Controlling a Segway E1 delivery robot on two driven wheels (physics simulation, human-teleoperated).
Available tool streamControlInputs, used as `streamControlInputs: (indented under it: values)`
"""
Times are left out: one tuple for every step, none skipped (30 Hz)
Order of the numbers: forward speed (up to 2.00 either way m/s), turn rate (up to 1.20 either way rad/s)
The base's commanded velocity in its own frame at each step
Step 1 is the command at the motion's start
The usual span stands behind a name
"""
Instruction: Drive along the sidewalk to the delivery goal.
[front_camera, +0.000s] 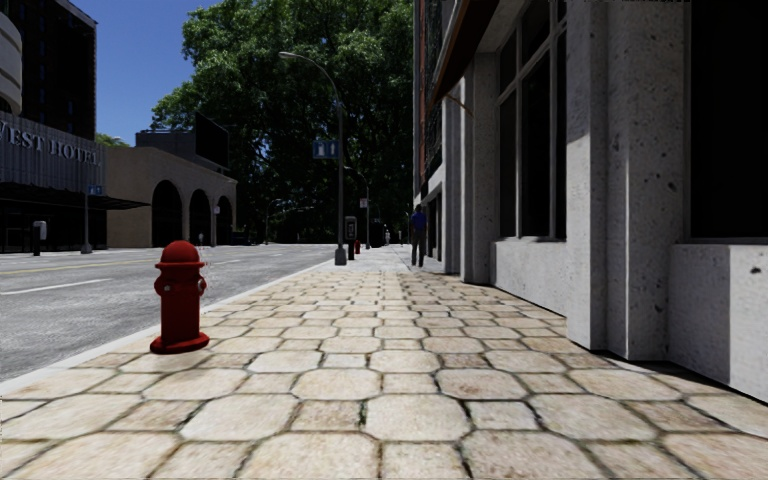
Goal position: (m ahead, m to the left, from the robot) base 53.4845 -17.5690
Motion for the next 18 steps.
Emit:
streamControlInputs:
  values:
    - [2.0, 0.0]
    - [2.0, 0.0]
    - [2.0, 0.0]
    - [2.0, 0.0]
    - [2.0, 0.0]
    - [2.0, 0.0]
    - [2.0, 0.0]
    - [2.0, 0.0]
    - [2.0, 0.0]
    - [2.0, 0.0]
    - [2.0, 0.0]
    - [2.0, 0.0]
    - [2.0, 0.0]
    - [2.0, 0.0]
    - [2.0, 0.0]
    - [2.0, 0.0]
    - [2.0, 0.0]
    - [2.0, 0.0]
